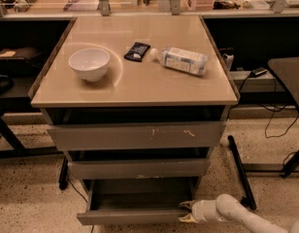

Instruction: Open bottom drawer

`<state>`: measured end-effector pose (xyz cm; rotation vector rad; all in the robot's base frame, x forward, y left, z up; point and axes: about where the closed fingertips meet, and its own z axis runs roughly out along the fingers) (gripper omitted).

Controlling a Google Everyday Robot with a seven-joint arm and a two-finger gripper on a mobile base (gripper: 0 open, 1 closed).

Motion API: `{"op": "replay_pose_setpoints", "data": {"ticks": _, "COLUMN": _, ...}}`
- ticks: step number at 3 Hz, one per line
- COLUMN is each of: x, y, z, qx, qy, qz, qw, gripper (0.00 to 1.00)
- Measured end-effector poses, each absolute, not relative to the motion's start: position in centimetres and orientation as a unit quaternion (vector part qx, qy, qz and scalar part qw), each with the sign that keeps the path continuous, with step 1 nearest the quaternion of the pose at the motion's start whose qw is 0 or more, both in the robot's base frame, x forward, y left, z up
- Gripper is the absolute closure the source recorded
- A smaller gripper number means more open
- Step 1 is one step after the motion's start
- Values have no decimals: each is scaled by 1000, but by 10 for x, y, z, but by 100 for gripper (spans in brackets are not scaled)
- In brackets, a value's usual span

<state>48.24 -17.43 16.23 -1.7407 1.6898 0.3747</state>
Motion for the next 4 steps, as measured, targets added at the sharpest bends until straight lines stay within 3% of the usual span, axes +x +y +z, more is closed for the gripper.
{"op": "replay_pose_setpoints", "data": {"ticks": 1, "x": 478, "y": -174, "z": 162, "qx": -670, "qy": 643, "qz": 155, "qw": 338, "gripper": 15}}
{"op": "replay_pose_setpoints", "data": {"ticks": 2, "x": 445, "y": -186, "z": 156, "qx": -667, "qy": 643, "qz": 175, "qw": 333, "gripper": 17}}
{"op": "replay_pose_setpoints", "data": {"ticks": 4, "x": 411, "y": -204, "z": 158, "qx": -653, "qy": 655, "qz": 184, "qw": 333, "gripper": 65}}
